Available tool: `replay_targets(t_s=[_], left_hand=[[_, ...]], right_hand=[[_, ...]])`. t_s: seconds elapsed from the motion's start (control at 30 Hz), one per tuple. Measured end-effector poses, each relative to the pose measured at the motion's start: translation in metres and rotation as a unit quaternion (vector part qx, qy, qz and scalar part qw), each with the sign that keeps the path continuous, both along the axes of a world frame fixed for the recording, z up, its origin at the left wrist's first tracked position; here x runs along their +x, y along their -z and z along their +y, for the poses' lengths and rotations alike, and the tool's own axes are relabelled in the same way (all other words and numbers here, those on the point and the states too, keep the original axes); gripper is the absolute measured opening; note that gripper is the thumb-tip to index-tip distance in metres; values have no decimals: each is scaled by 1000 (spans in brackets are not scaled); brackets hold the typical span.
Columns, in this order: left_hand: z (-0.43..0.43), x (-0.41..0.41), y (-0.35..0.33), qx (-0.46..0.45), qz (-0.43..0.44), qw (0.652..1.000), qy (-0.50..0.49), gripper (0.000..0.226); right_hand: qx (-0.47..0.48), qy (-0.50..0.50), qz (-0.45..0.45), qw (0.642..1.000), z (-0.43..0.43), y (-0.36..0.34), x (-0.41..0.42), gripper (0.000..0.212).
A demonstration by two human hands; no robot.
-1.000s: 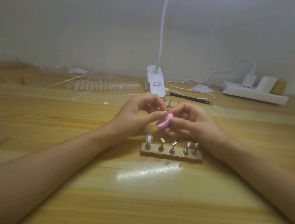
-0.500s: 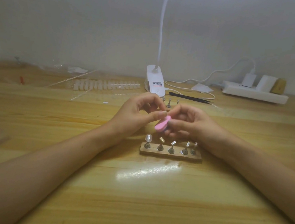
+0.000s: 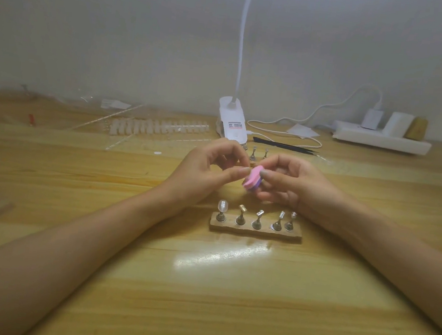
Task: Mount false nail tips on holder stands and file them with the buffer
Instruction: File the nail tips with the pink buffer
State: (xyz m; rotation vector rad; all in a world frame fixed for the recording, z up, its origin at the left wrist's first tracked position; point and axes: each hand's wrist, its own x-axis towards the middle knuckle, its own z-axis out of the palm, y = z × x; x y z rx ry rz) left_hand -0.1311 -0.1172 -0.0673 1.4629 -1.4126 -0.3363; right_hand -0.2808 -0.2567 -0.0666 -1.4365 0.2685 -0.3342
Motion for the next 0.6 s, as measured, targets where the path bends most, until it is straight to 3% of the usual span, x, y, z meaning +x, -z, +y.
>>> replay_targets(t_s=[0.07, 0.2, 0.33, 0.43, 0.6], left_hand=[[0, 1, 0, -2, 10, 1000, -4, 9], [0, 1, 0, -1, 12, 1000, -4, 5], [1, 0, -1, -2, 13, 1000, 5, 4], [1, 1, -1, -4, 14, 1000, 6, 4], [1, 0, -1, 0, 19, 1000, 13, 5]], right_hand=[[29, 28, -12, 999, -1, -1, 0, 26], [-42, -28, 27, 998, 5, 0, 1, 25], [33, 34, -17, 999, 0, -1, -1, 24], [-38, -37, 18, 998, 3, 0, -1, 22], [44, 67, -44, 996, 2, 0, 0, 27]])
